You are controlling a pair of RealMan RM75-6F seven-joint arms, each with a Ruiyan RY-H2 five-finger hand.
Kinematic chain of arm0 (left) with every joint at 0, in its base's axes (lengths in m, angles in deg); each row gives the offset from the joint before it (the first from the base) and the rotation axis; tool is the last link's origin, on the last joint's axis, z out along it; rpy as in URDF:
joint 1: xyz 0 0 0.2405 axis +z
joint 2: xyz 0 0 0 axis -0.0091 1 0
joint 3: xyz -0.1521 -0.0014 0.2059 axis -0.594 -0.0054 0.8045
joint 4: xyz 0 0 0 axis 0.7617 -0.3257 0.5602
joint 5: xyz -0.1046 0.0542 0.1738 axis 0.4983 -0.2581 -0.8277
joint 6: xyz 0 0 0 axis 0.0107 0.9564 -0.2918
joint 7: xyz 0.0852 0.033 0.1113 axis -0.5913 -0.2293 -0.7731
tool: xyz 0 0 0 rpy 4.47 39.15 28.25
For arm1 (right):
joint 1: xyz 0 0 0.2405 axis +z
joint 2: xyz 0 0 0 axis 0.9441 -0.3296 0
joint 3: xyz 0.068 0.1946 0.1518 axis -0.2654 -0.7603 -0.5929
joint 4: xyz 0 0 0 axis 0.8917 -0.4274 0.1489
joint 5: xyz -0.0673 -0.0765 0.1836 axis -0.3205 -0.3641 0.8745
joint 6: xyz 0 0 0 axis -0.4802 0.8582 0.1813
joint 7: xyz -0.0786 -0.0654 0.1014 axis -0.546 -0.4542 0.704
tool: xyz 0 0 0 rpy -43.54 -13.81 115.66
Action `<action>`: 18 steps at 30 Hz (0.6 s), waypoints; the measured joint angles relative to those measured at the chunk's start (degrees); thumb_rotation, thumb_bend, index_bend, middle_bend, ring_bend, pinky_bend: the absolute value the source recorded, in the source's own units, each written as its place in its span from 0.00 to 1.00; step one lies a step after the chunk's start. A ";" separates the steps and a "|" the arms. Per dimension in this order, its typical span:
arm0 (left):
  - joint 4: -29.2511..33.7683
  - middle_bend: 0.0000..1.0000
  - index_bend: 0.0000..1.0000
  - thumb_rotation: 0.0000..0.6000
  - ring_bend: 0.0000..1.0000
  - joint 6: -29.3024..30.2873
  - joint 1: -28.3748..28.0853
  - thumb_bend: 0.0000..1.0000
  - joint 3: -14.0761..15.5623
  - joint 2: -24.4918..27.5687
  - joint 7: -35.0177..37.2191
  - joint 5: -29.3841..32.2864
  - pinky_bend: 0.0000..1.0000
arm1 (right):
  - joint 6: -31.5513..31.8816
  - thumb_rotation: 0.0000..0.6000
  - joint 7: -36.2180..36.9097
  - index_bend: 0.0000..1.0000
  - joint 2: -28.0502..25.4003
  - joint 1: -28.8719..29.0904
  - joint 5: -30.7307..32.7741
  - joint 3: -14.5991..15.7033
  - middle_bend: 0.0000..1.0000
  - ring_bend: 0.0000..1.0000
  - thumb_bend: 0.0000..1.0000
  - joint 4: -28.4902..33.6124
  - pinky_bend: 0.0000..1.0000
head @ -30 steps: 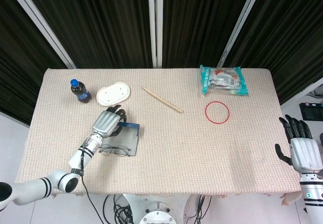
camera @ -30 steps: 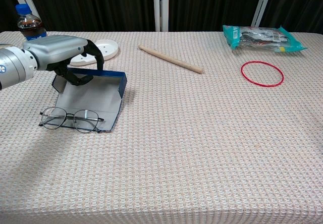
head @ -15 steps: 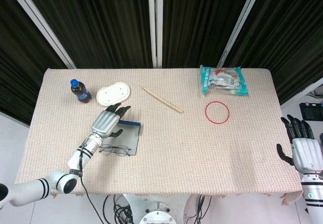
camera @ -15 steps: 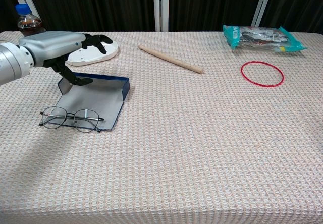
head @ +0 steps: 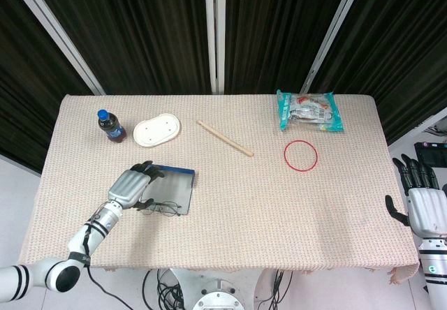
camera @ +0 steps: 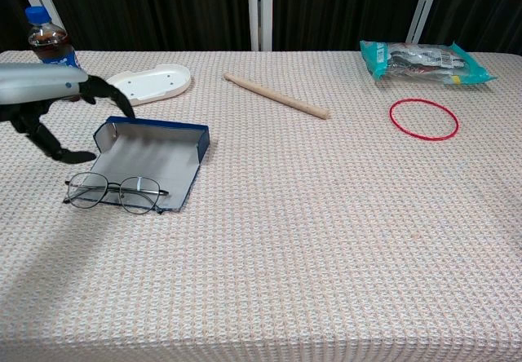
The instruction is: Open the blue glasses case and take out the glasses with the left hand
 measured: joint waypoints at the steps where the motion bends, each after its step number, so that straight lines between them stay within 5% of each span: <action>1: 0.36 0.13 0.23 1.00 0.01 -0.02 0.11 0.31 0.49 0.14 -1.16 1.11 0.16 | 0.03 1.00 -0.03 0.00 -0.04 0.01 -0.10 0.00 0.02 0.00 0.38 0.09 0.00; 18: 0.10 0.13 0.24 1.00 0.01 -0.18 0.47 0.31 1.80 -4.23 -2.14 3.13 0.15 | -0.83 1.00 -0.81 0.00 0.35 0.41 0.28 0.11 0.02 0.00 0.38 0.32 0.00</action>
